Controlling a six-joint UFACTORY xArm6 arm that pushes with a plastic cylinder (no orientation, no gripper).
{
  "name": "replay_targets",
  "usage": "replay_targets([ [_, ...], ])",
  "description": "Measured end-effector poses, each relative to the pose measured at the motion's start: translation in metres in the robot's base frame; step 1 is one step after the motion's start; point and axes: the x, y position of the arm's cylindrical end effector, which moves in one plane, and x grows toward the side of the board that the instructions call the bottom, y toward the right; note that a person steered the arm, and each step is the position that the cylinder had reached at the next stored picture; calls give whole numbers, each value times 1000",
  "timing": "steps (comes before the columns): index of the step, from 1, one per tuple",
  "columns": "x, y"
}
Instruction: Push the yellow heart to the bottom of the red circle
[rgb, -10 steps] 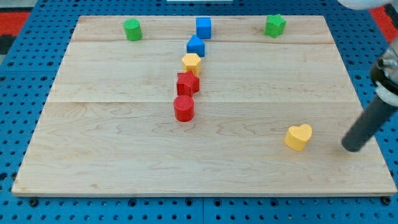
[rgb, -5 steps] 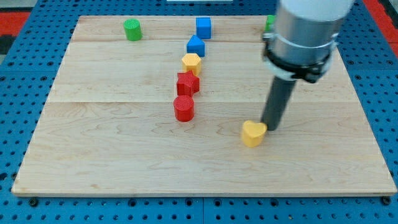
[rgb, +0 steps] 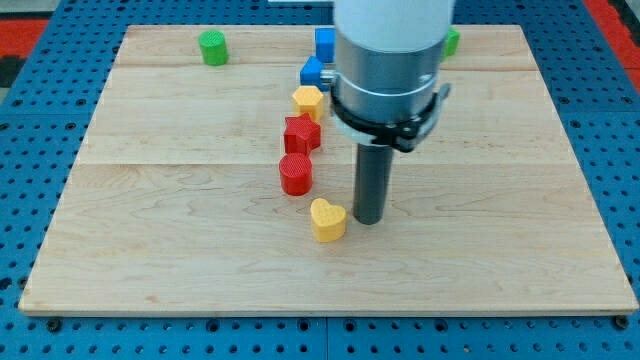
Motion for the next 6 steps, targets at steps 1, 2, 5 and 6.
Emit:
replay_targets([
  [1, 5, 14],
  [2, 5, -7],
  [5, 5, -43],
  [6, 5, 62],
])
